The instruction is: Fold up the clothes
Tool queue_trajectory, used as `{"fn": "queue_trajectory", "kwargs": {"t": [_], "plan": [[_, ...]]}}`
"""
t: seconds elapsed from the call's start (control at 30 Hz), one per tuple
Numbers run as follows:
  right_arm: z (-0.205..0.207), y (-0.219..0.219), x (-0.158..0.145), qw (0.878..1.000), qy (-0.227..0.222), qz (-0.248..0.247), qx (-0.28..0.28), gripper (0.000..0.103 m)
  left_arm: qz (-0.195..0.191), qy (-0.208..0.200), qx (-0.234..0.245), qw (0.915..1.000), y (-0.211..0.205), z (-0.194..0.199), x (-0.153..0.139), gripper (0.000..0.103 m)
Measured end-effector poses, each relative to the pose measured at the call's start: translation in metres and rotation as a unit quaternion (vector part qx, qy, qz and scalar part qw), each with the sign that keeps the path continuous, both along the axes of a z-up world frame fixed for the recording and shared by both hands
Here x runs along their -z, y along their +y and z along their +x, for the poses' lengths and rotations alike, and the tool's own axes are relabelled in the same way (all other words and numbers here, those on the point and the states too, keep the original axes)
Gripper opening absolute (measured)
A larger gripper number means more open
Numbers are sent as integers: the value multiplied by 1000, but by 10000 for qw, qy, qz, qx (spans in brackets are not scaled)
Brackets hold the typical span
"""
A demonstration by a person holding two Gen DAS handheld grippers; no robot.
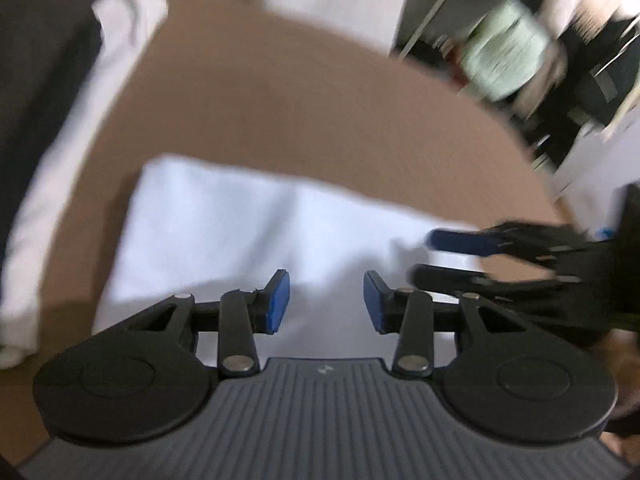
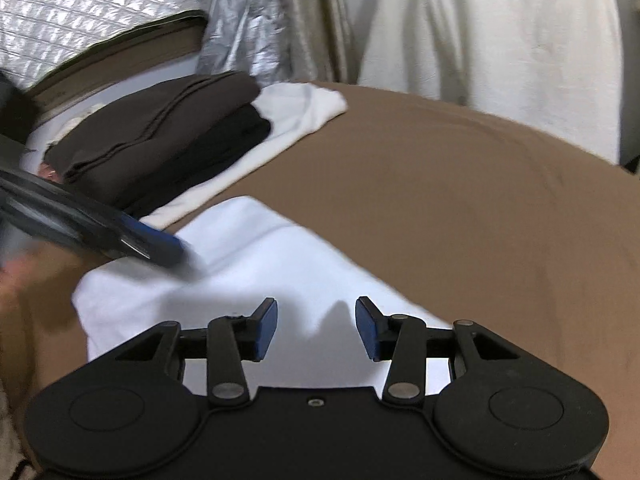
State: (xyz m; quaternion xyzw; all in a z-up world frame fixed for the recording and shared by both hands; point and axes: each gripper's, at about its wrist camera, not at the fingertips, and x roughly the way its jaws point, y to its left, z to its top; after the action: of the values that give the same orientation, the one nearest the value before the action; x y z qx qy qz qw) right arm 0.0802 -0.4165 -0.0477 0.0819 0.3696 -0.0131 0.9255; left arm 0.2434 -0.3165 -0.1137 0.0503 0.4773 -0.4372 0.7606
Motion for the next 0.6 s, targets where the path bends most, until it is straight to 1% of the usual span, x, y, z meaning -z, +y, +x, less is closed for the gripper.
{"fn": "queue_trajectory", "kwargs": {"t": [0.03,0.07,0.13,0.17,0.2,0.23,0.27,0.3,0.33,0.4,0.43,0.47,0.5,0.53,0.6], "plan": [[3,1,6,9999,113,14,-35,49,289,-84,-66,9995,-11,4,12,43],[6,1,12,9997,226,14,-51,49,421,-172,-142,9989,-13,7,18,46],[1,-2,24,9989,455,-117,82,49,335,-22,-318,9989,-3,16,17,46],[-1,-3,30,9981,569,-183,149,48,467,-194,-459,9977,2,18,12,44],[-5,-5,35,9973,661,-220,230,48,747,-568,-639,9935,9,19,8,43],[-14,-10,35,9970,658,-138,371,51,1026,-940,-817,9869,15,19,4,42],[-23,-14,34,9965,653,-26,515,52,1269,-1232,-972,9794,23,20,1,44],[-34,-17,35,9955,635,215,669,52,1357,-1189,-1040,9781,37,23,1,46],[-44,-21,35,9937,618,456,822,52,1310,-965,-1066,9809,51,26,2,47],[-66,-27,36,9875,580,937,1126,55,1154,-452,-1127,9859,78,32,3,54],[-76,-31,36,9832,561,1176,1277,65,1078,-292,-1130,9873,90,32,4,60],[-87,-34,36,9781,541,1414,1426,72,985,-145,-1161,9882,102,30,5,69],[-98,-38,36,9722,521,1651,1575,73,907,-21,-1235,9882,109,30,7,76],[-108,-41,37,9655,501,1887,1722,73,835,103,-1304,9879,116,30,9,77],[-128,-47,39,9495,455,2380,1992,73,738,347,-1411,9866,122,26,12,78]]}}
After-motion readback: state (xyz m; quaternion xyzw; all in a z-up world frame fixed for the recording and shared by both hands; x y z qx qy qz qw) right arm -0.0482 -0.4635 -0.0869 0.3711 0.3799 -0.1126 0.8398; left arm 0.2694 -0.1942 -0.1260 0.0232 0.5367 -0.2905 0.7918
